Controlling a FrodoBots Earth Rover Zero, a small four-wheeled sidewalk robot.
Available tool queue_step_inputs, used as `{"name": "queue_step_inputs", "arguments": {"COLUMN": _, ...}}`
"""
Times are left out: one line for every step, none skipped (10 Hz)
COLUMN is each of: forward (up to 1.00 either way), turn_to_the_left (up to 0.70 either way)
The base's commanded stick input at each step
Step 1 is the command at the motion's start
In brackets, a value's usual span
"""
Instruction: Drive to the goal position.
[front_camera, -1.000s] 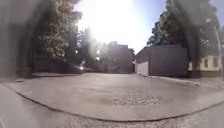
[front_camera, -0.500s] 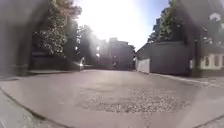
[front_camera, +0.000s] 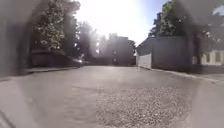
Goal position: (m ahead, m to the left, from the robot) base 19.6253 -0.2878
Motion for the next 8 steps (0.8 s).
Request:
{"name": "queue_step_inputs", "arguments": {"forward": 0.7, "turn_to_the_left": 0.0}}
{"name": "queue_step_inputs", "arguments": {"forward": 0.7, "turn_to_the_left": 0.0}}
{"name": "queue_step_inputs", "arguments": {"forward": 0.7, "turn_to_the_left": 0.0}}
{"name": "queue_step_inputs", "arguments": {"forward": 0.7, "turn_to_the_left": 0.0}}
{"name": "queue_step_inputs", "arguments": {"forward": 0.7, "turn_to_the_left": 0.0}}
{"name": "queue_step_inputs", "arguments": {"forward": 0.7, "turn_to_the_left": 0.0}}
{"name": "queue_step_inputs", "arguments": {"forward": 0.7, "turn_to_the_left": 0.0}}
{"name": "queue_step_inputs", "arguments": {"forward": 0.7, "turn_to_the_left": 0.0}}
